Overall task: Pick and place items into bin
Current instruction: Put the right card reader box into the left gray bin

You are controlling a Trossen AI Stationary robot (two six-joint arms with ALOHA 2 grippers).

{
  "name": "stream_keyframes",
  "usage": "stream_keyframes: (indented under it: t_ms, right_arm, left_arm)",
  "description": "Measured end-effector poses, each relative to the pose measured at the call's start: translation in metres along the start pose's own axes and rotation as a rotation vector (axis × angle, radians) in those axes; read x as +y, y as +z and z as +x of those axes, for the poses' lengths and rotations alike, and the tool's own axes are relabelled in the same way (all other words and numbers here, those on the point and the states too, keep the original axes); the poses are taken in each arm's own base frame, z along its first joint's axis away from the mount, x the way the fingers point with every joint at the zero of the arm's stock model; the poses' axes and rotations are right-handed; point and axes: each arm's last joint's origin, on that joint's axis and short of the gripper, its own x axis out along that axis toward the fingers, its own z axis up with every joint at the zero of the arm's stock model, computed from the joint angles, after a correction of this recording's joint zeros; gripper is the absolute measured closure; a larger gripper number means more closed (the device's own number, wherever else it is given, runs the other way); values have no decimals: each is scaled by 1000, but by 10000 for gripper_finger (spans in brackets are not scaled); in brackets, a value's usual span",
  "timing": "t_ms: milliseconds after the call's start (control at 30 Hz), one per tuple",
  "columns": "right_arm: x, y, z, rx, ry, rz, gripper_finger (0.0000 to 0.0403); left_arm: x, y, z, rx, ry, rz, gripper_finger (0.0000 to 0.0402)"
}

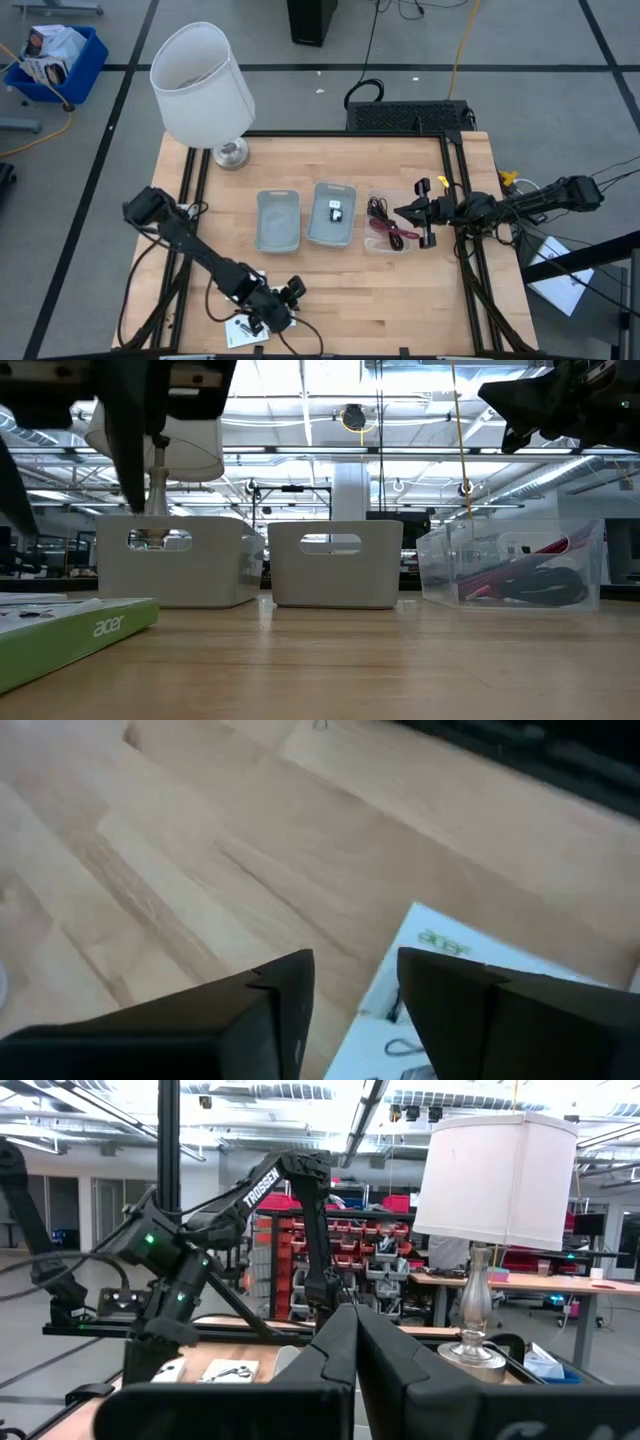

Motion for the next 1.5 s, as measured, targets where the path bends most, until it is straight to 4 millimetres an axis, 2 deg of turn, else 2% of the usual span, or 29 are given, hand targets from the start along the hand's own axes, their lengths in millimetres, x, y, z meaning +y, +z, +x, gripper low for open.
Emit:
stream_keyframes:
  t_ms: [467,700,933,1067,1200,1367,1500]
  right_arm:
    - [0,0,0,-2,0,-24,403]
    - [0,0,0,-1,1,-24,403]
    - [0,1,0,-6,0,-24,403]
    - [0,1,0,-6,0,-24,403]
    - [0,1,0,-6,0,-24,403]
    - [0,0,0,-5,0,-31,403]
    - [0,0,0,-2,1,-32,403]
  left_arm:
    - [20,-17,10,-10,-110,18,295]
    - [13,-23,26,8,-153,106,294]
    - [13,-24,29,14,-154,109,267]
    - [12,-25,28,23,-174,121,268]
    - [8,-29,32,45,-223,118,300]
    - [4,-29,36,34,-248,130,380]
    - [4,-24,35,14,-228,140,388]
